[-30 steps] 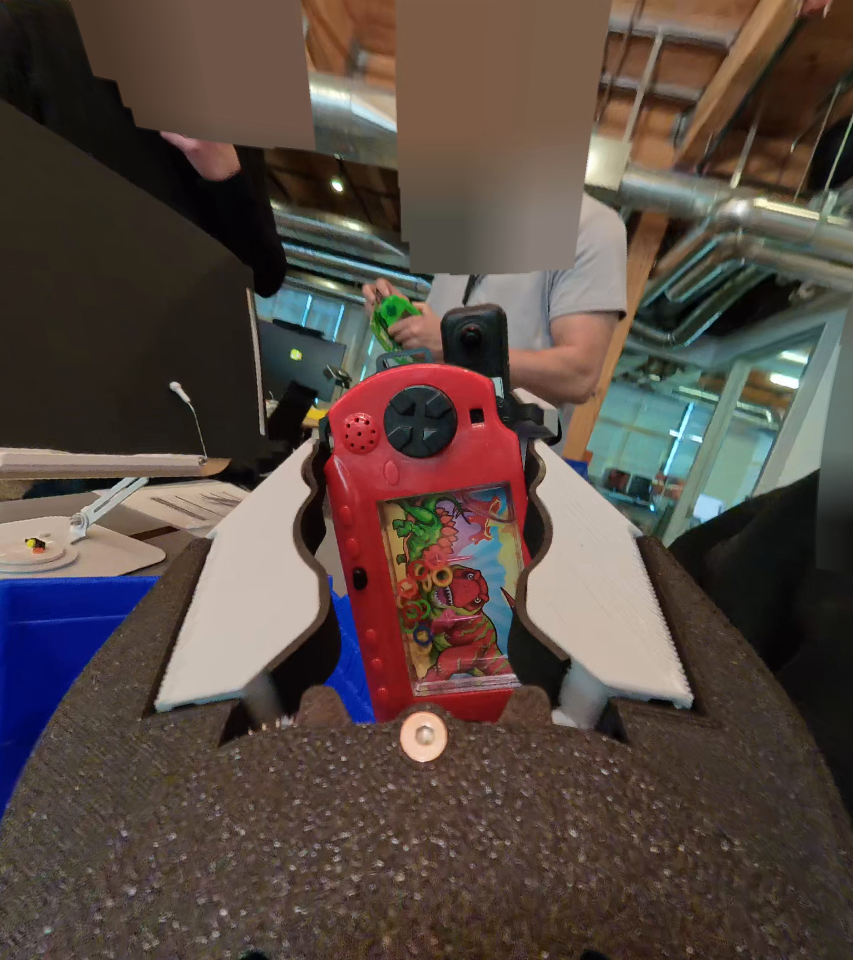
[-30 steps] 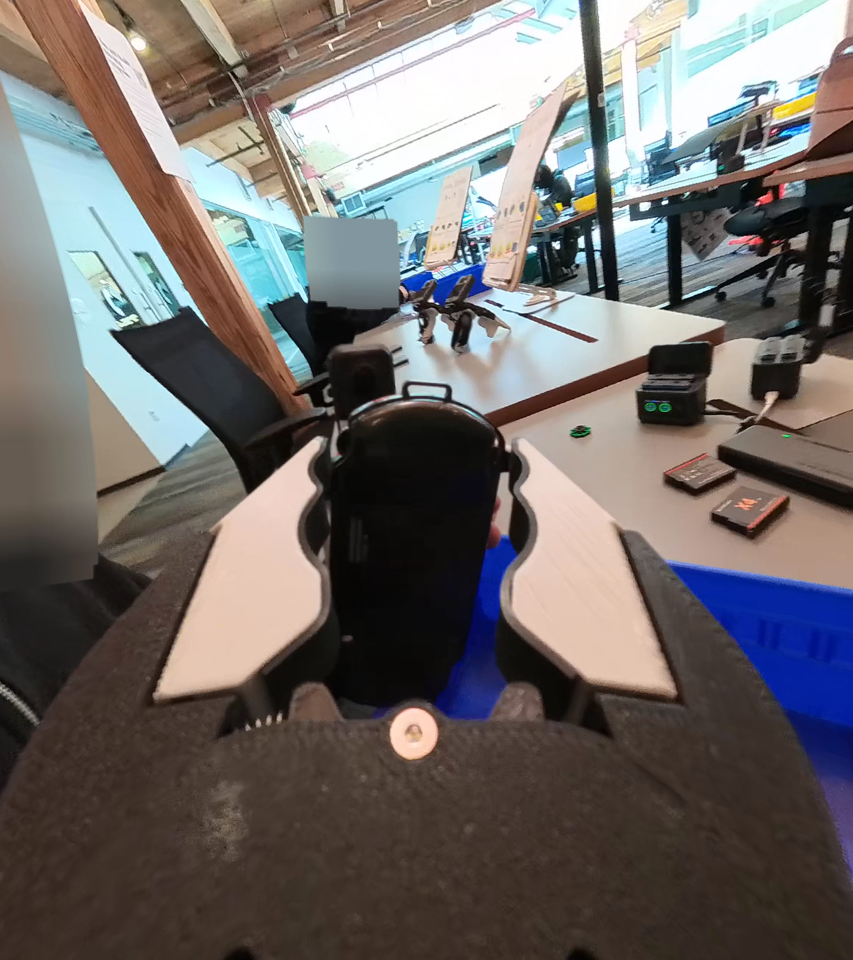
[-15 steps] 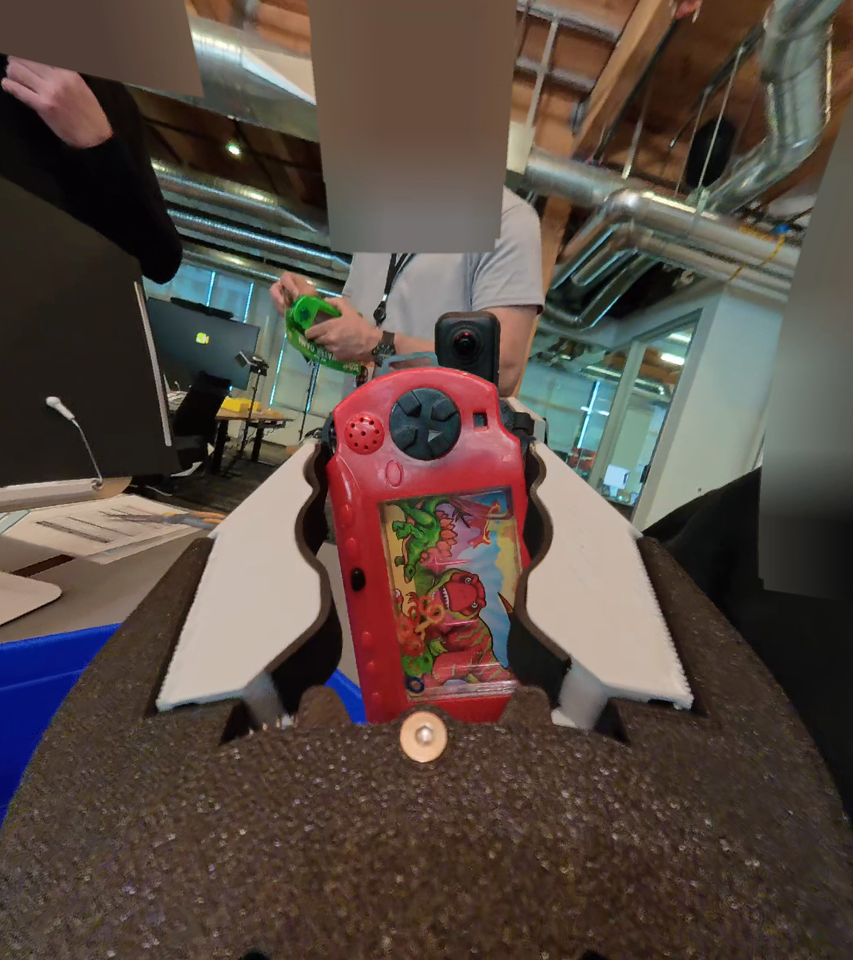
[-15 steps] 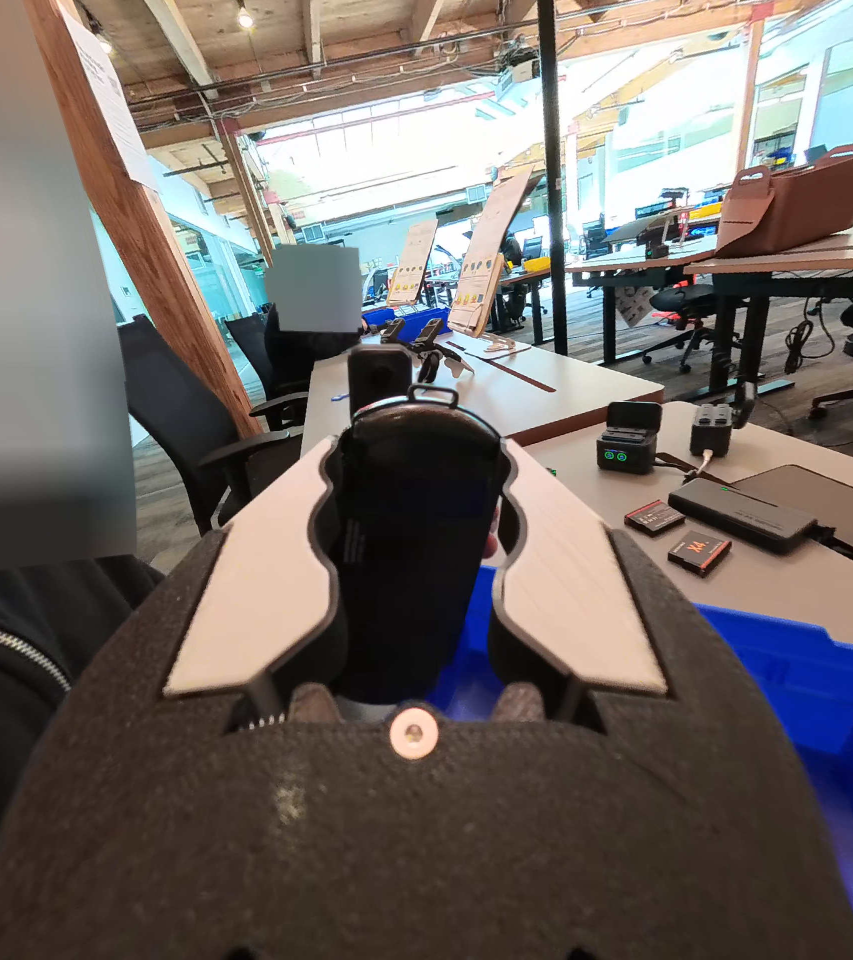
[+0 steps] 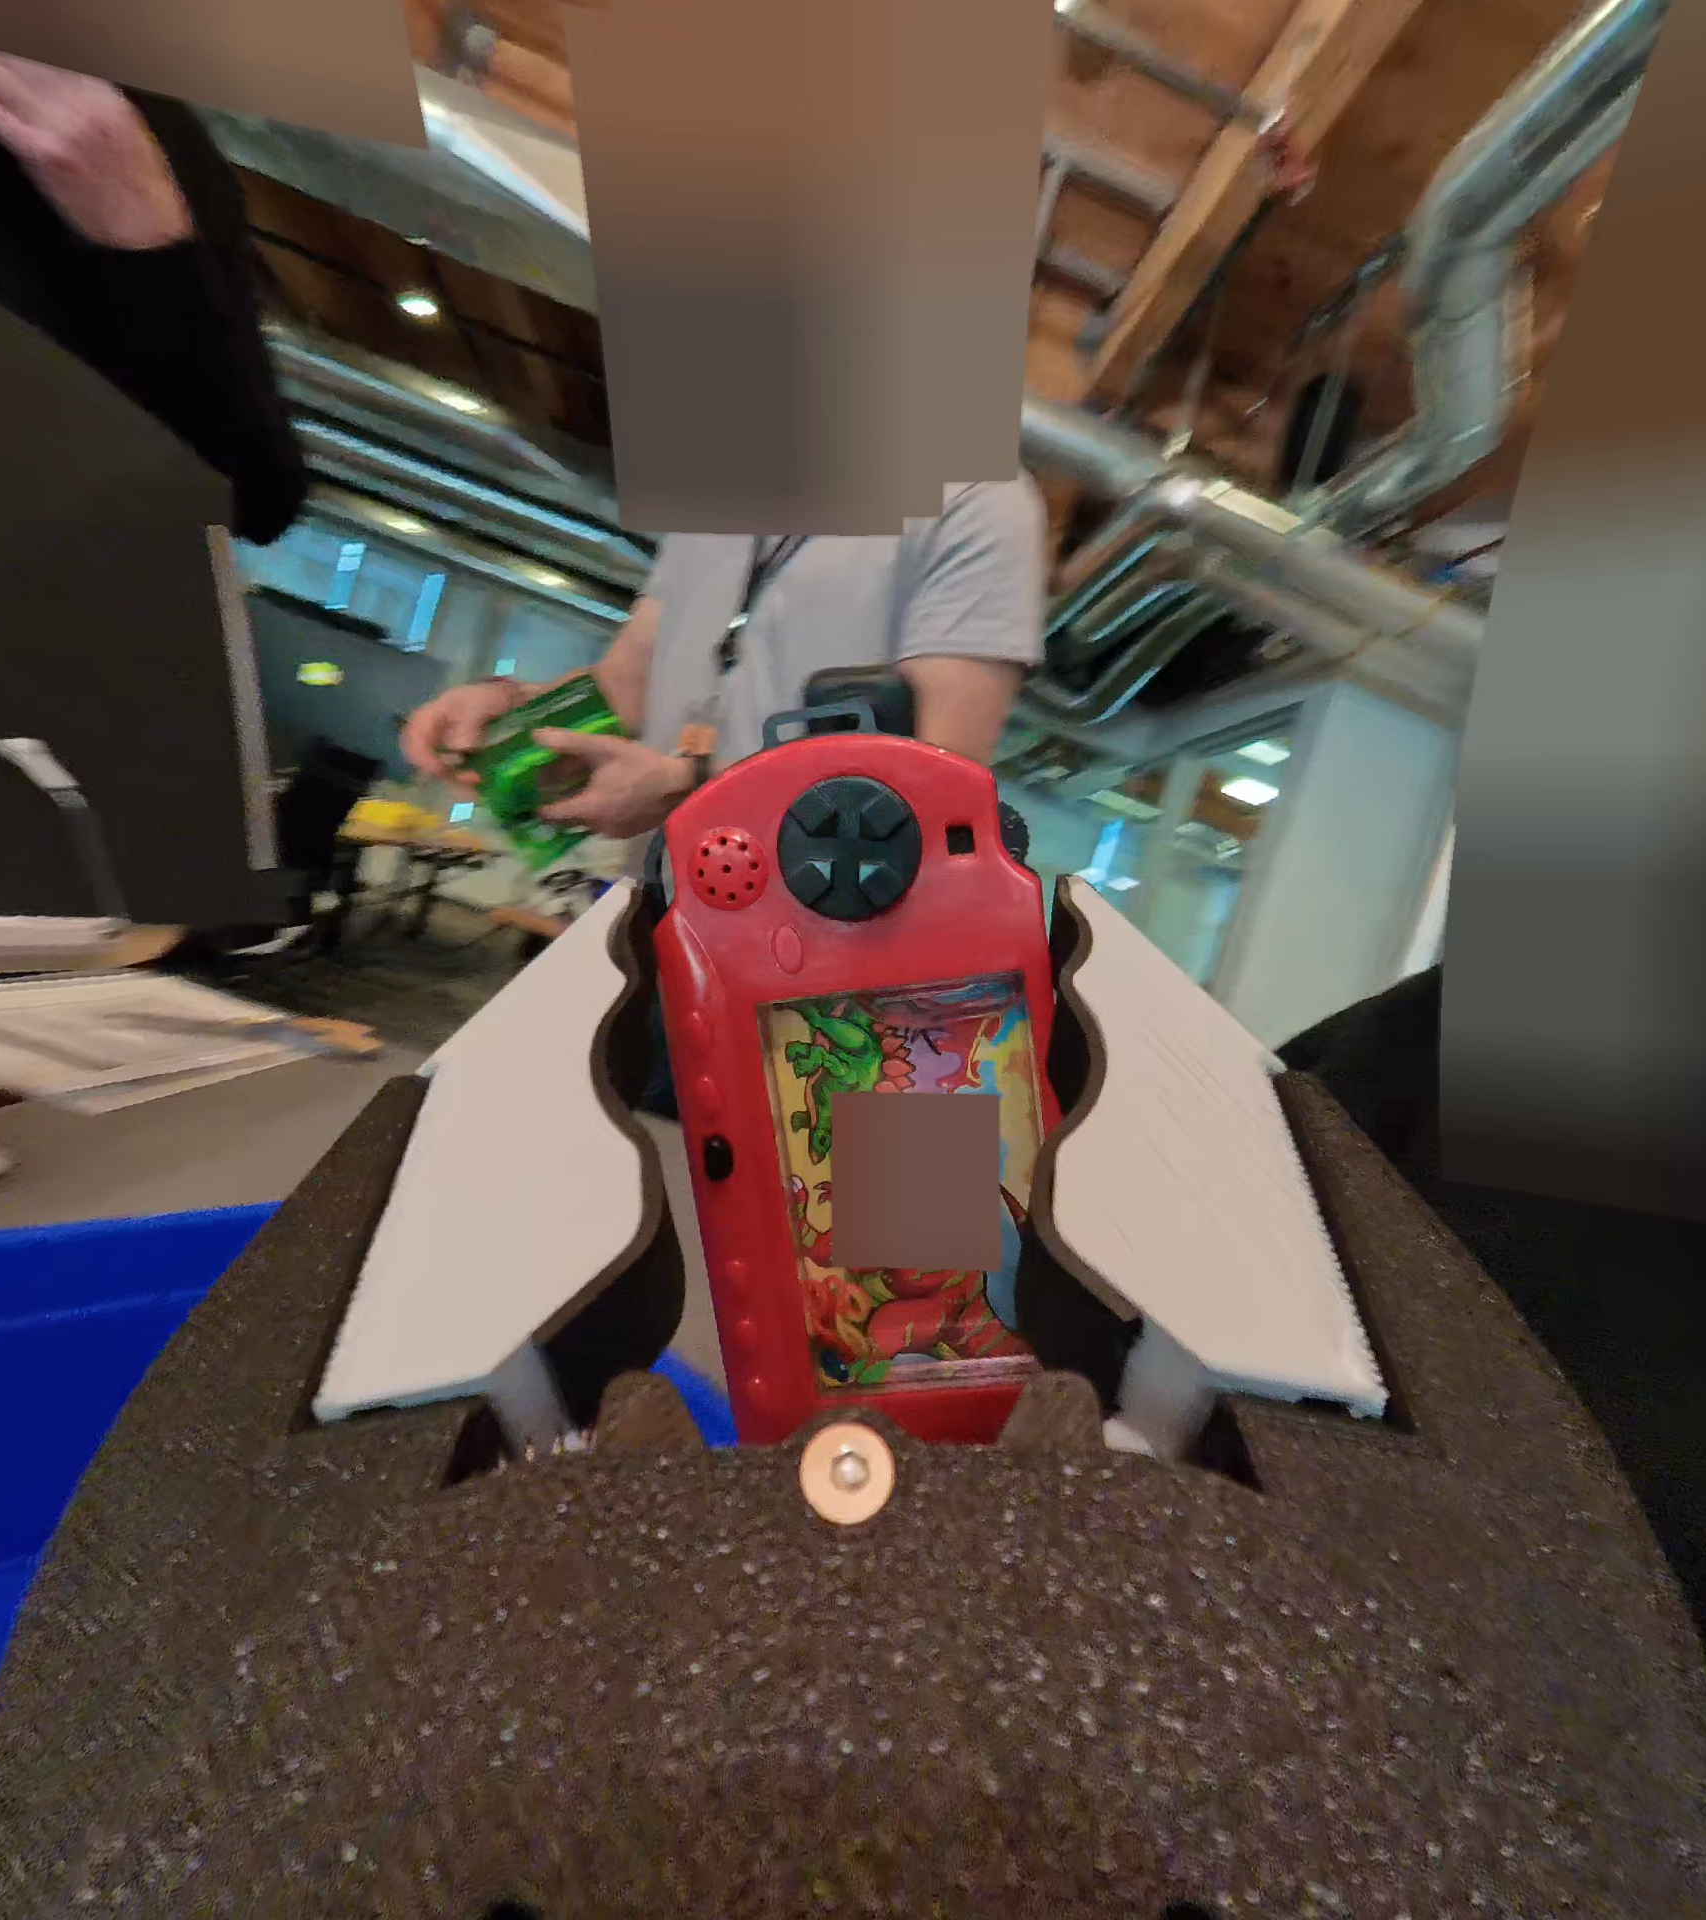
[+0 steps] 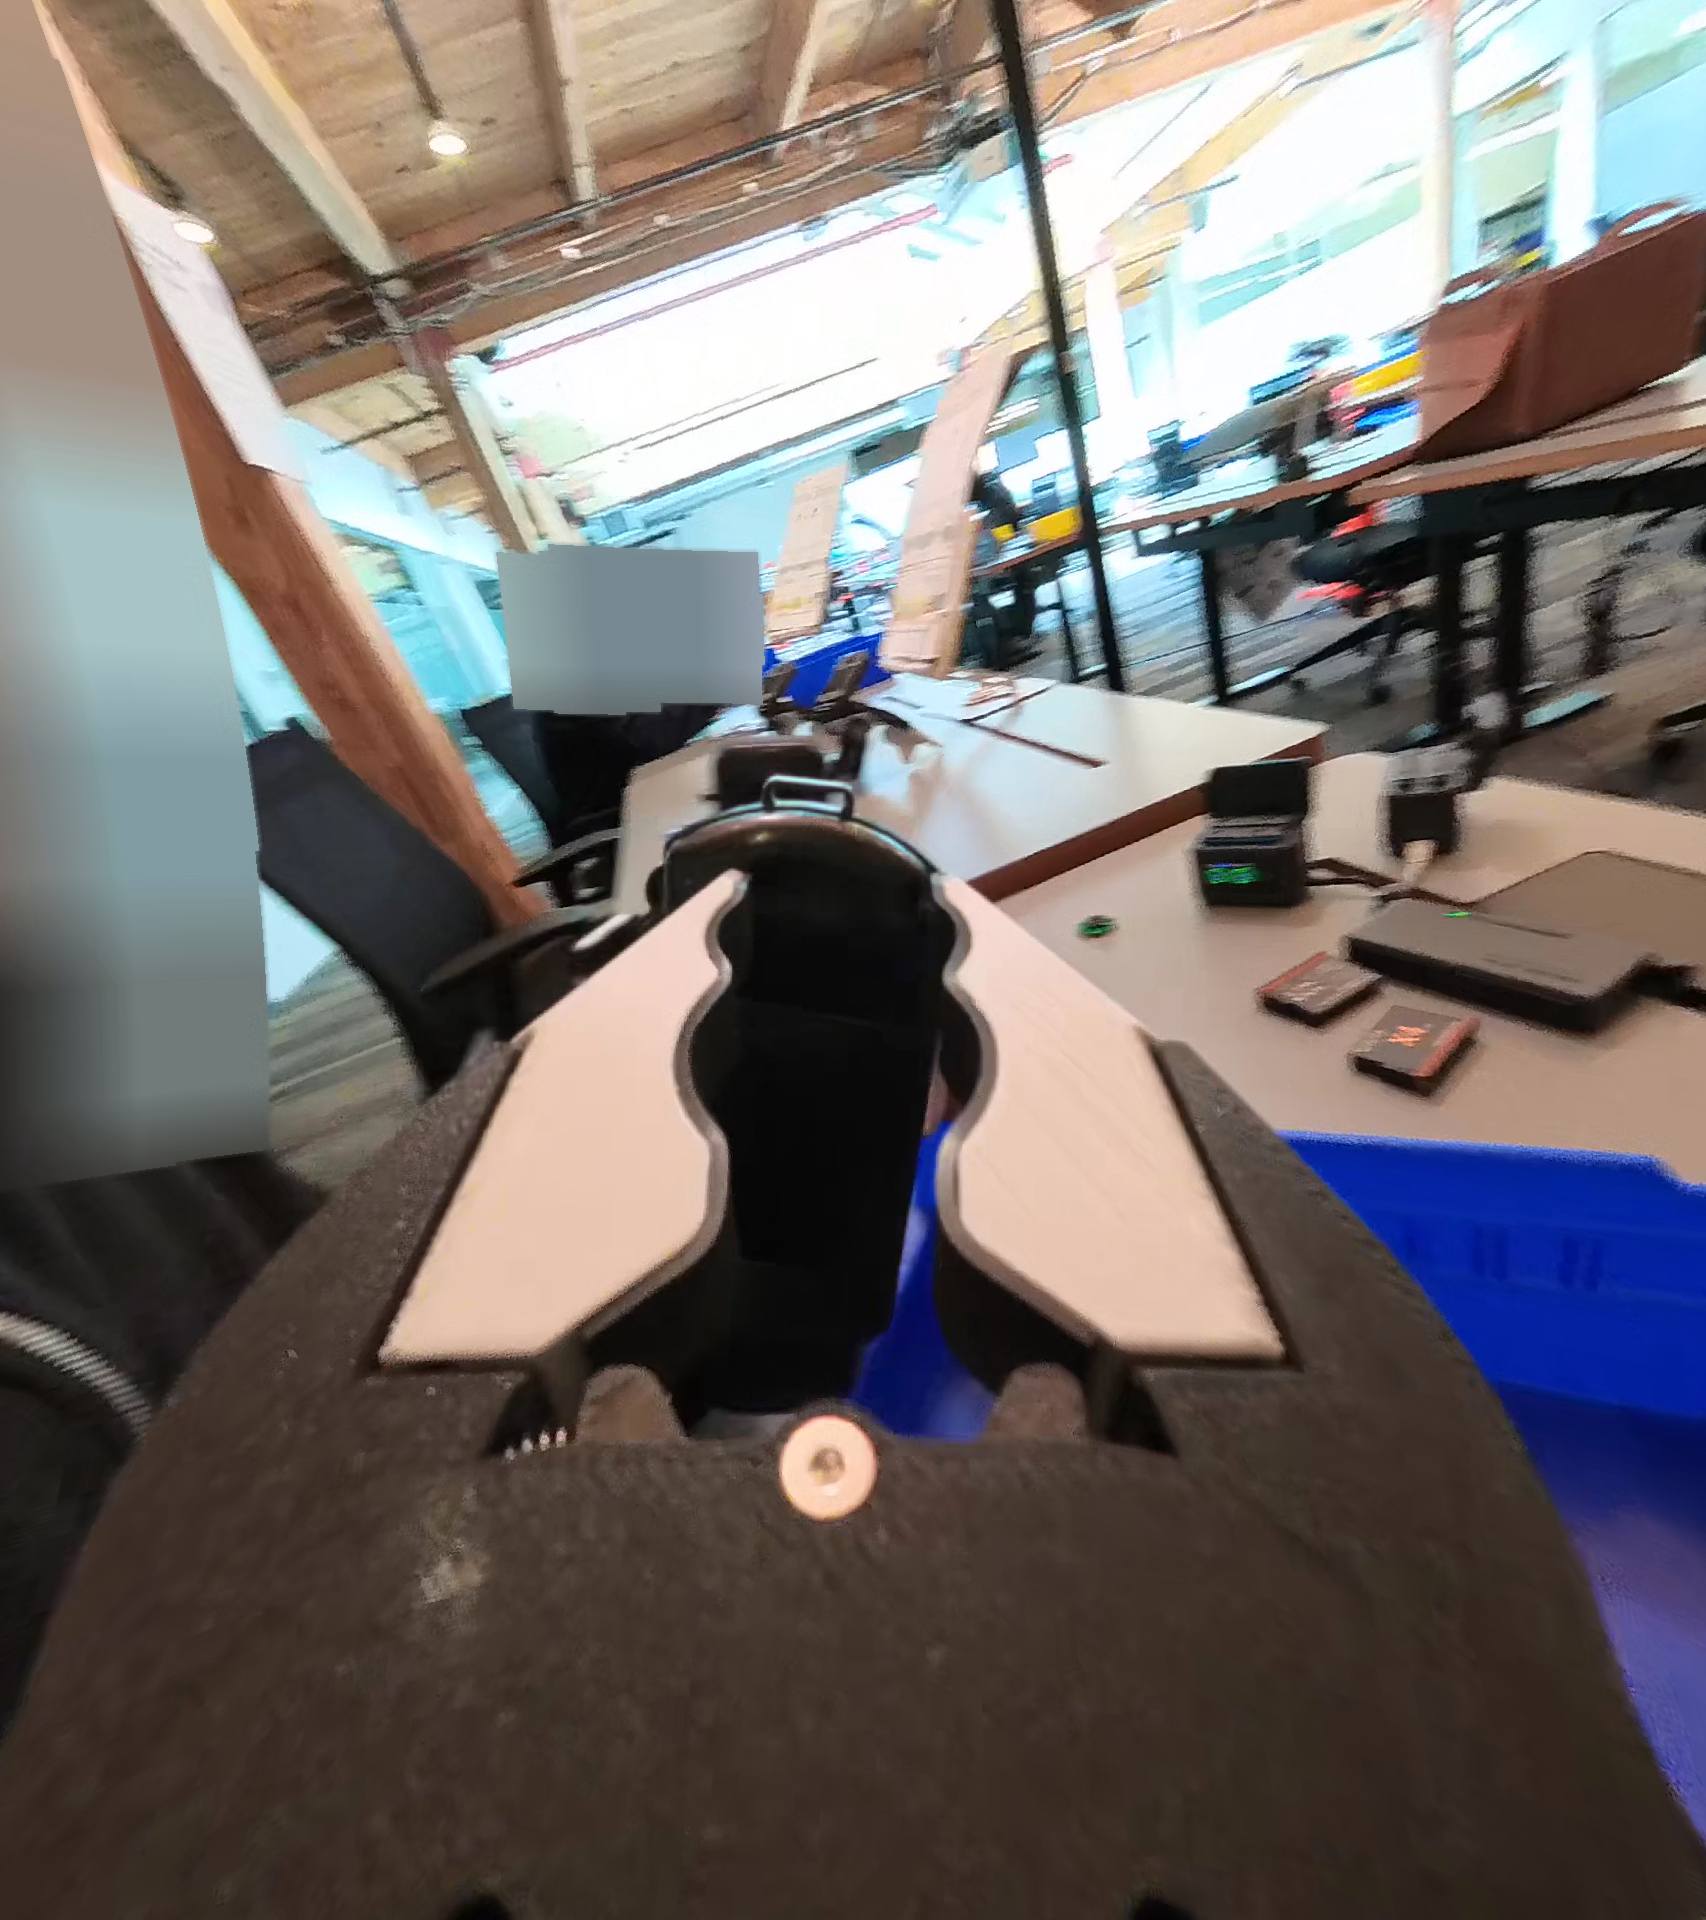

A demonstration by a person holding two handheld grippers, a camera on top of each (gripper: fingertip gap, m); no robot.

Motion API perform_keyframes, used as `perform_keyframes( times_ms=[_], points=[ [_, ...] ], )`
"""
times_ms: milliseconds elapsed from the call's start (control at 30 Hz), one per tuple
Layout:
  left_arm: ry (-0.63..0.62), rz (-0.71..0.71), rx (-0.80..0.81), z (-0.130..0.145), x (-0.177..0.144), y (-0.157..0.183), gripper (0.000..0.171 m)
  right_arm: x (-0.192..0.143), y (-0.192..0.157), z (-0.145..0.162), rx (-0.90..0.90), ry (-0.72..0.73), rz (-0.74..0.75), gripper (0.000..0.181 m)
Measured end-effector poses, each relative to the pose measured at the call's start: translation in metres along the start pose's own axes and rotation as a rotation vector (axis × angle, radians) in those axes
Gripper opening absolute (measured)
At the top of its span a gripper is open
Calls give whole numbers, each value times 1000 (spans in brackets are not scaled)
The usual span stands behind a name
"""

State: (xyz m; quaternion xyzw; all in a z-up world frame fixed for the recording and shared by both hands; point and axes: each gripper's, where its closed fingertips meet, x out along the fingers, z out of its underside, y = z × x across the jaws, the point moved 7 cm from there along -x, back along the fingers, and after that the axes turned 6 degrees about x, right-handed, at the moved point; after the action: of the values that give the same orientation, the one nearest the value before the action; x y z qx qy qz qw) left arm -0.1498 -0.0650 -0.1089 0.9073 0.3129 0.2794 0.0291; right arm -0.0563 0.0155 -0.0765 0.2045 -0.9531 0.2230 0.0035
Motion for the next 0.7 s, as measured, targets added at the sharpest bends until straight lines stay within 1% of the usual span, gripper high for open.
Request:
perform_keyframes(
  times_ms=[67,100,133,200,233,267,333,467,567,700],
  points=[
    [-66,-91,97,3,-2,-3,76,-3,3,2,-65,30,85,38],
    [-86,-108,128,3,-2,-2,76,-4,4,3,-85,42,103,41],
    [-98,-105,134,3,-1,-1,76,-5,4,4,-84,50,100,43],
    [-93,-96,115,4,0,0,76,-6,5,4,-26,48,63,46],
    [-83,-95,98,5,1,-2,76,-7,5,3,16,51,27,60],
    [-73,-99,77,7,1,-4,76,-9,5,1,52,57,-19,67],
    [-72,-133,53,10,0,-11,76,-12,6,1,78,70,-59,68],
    [-175,-166,125,21,7,-10,76,-8,11,10,0,20,19,69],
    [-226,-191,156,28,13,-9,76,-3,12,13,0,2,11,69],
    [-258,-225,176,33,15,-11,75,1,17,17,7,-27,14,66]
  ],
)
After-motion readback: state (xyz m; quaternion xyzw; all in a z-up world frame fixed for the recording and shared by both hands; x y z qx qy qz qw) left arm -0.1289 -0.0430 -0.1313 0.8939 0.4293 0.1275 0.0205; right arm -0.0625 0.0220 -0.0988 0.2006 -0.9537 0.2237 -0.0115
